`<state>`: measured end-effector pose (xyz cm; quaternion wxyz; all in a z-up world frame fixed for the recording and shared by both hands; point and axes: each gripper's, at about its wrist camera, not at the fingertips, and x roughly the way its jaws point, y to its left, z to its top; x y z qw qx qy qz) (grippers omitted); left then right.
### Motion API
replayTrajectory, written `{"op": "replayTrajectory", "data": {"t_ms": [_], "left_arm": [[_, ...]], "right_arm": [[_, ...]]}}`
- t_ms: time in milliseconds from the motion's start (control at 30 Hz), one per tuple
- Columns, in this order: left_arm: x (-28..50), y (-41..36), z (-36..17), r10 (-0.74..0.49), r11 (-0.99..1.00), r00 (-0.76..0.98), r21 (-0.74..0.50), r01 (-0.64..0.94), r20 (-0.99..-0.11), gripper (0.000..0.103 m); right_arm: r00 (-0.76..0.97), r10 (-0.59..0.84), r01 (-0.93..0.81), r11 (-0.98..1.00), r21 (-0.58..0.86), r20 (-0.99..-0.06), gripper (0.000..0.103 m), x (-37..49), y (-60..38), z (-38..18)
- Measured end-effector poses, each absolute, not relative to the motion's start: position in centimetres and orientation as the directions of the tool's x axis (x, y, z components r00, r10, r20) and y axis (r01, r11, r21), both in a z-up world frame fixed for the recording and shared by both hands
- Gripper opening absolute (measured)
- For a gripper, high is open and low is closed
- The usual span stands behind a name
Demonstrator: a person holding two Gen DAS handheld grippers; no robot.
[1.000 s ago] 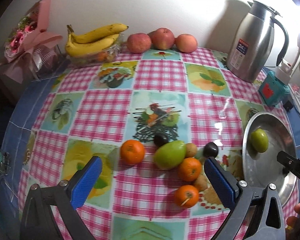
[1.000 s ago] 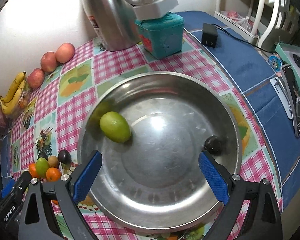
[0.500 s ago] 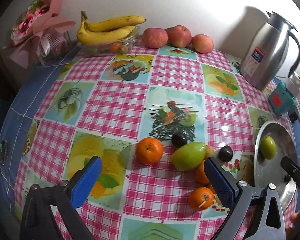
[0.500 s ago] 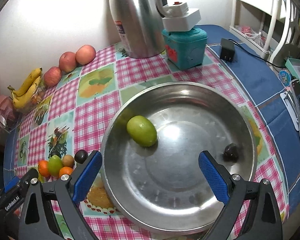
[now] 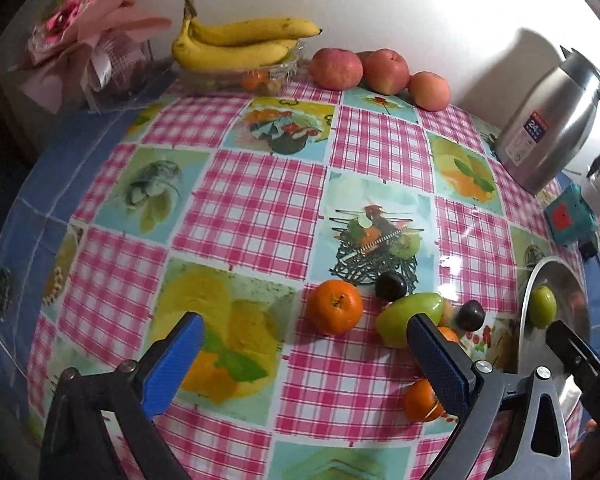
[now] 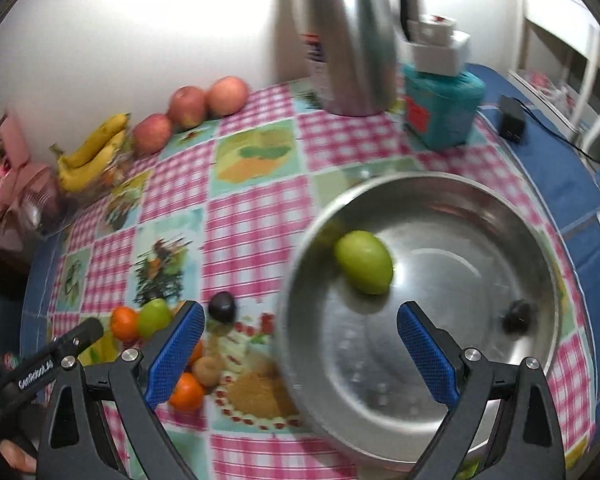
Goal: Organize fruits
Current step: 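Withdraw both open tools from the bowl back toward the fruit cluster, then lower the right tool onto a brown kiwi and close on it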
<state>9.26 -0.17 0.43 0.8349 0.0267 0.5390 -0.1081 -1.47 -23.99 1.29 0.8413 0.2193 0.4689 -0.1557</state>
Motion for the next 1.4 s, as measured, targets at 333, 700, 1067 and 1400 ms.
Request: {"op": "replayTrajectory", "data": {"t_ms": [333, 700, 1067, 1400], "left_arm": [[9.3, 1.9, 2.3, -0.151, 0.979, 0.437, -0.072, 0.193, -0.886, 0.102], [9.0, 1.9, 2.5, -0.188, 0.973, 0.424, -0.110, 0.201, -0.886, 0.103], [9.0, 0.3, 0.5, -0.208, 0.966, 0.356, -0.133, 0.222, -0.911, 0.103], [9.1, -0.7, -1.0, -0.210, 0.963, 0.307, -0.143, 0.226, -0.928, 0.103]], "right_arm": [[0.480, 0.044, 0.404, 0.876, 0.265, -0.876, 0.097, 0.2, -20.3, 0.9], [0.431, 0.071, 0.352, 0.905, 0.240, -0.900, 0.097, 1.4, -17.5, 0.2], [0.390, 0.131, 0.365, 0.886, 0.284, -0.911, 0.077, 1.5, -18.2, -1.9], [0.345, 0.196, 0.378, 0.866, 0.327, -0.918, 0.046, 1.5, -18.6, -3.9]]}}
